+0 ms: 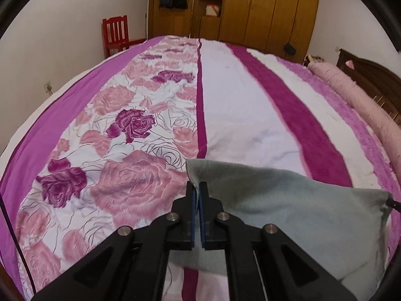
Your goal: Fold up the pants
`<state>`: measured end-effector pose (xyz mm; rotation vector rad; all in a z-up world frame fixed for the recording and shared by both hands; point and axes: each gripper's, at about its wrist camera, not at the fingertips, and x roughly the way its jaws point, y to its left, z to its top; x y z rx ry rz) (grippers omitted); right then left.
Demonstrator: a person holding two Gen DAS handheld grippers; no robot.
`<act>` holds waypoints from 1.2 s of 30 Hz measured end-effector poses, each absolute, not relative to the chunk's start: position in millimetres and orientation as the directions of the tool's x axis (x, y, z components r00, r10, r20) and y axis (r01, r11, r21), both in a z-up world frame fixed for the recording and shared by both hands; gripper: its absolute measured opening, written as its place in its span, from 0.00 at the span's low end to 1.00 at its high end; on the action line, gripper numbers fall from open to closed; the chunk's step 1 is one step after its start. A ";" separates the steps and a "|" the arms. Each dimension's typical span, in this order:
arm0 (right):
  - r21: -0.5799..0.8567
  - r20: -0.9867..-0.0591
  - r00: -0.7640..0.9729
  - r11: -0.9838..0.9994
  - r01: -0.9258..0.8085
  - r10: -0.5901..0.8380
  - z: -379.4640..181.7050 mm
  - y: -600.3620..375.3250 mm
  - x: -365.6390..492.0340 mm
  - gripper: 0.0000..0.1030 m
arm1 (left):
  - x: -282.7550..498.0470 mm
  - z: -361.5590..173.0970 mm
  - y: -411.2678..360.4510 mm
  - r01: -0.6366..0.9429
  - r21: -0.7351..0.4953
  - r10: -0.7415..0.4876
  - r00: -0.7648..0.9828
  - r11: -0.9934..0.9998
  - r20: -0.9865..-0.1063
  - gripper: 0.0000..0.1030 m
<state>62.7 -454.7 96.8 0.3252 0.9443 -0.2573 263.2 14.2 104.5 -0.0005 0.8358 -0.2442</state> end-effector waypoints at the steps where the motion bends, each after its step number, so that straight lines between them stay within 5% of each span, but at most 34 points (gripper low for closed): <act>1: 0.156 -0.820 0.568 0.924 0.350 -0.077 100.4 -452.1 58.7 0.23 | 256.2 108.4 16.8 0.217 -0.105 -0.224 0.649 0.971 -0.727 0.02; 19: 0.061 -0.796 0.592 0.956 0.286 -0.126 132.5 -391.4 -49.6 0.23 | 121.6 156.5 75.5 0.197 -0.170 -0.260 0.737 0.966 -0.624 0.02; 36: -0.072 -0.854 0.485 0.965 0.252 -0.190 85.7 -351.9 -102.4 0.23 | 22.5 88.2 121.9 0.147 -0.142 -0.203 0.661 0.979 -0.722 0.03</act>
